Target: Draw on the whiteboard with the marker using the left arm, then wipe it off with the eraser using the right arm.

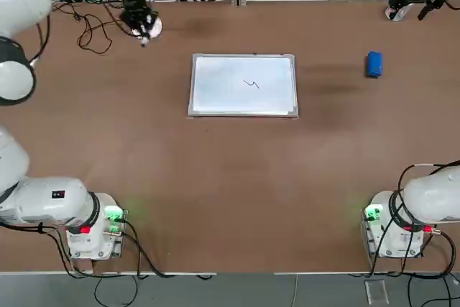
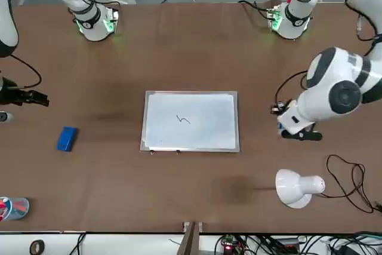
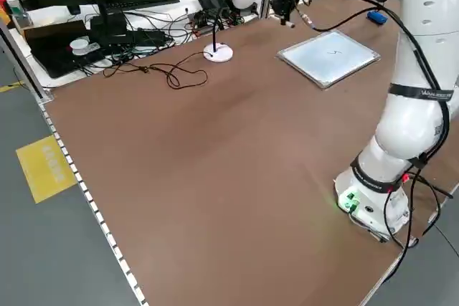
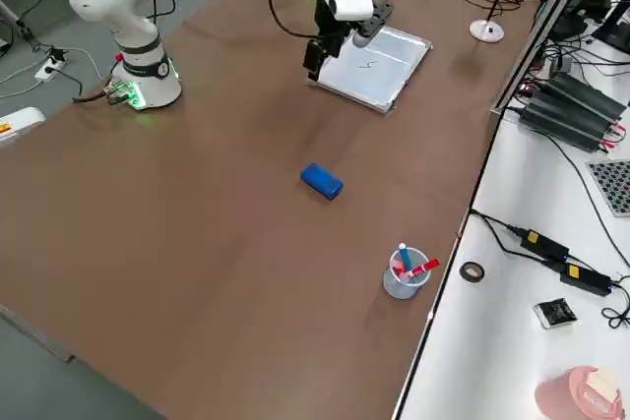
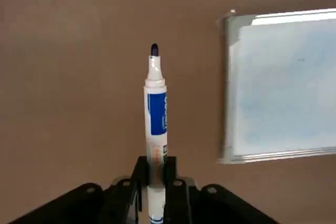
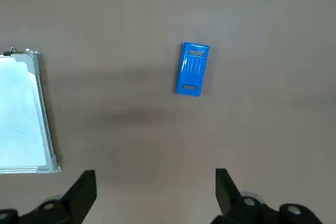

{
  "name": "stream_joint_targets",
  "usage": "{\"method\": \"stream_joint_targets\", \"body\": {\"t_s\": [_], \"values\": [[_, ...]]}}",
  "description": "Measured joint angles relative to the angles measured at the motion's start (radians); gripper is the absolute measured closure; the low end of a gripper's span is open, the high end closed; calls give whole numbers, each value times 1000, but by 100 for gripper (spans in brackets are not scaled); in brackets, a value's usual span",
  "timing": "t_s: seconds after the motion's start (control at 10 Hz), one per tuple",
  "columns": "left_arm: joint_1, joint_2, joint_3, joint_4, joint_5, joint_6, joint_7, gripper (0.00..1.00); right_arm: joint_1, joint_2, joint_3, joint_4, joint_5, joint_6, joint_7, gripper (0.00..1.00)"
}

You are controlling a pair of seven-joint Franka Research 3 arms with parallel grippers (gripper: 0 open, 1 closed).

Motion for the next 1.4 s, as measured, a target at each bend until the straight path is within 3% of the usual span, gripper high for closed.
{"method": "stream_joint_targets", "body": {"t_s": [0.5,1.4], "values": [[117,-15,0,-103,83,69,136,82,-59,45,-2,-5,0,81,-127,0],[197,-60,6,-513,118,562,148,82,-82,318,-4,-16,-2,463,-153,0]]}}
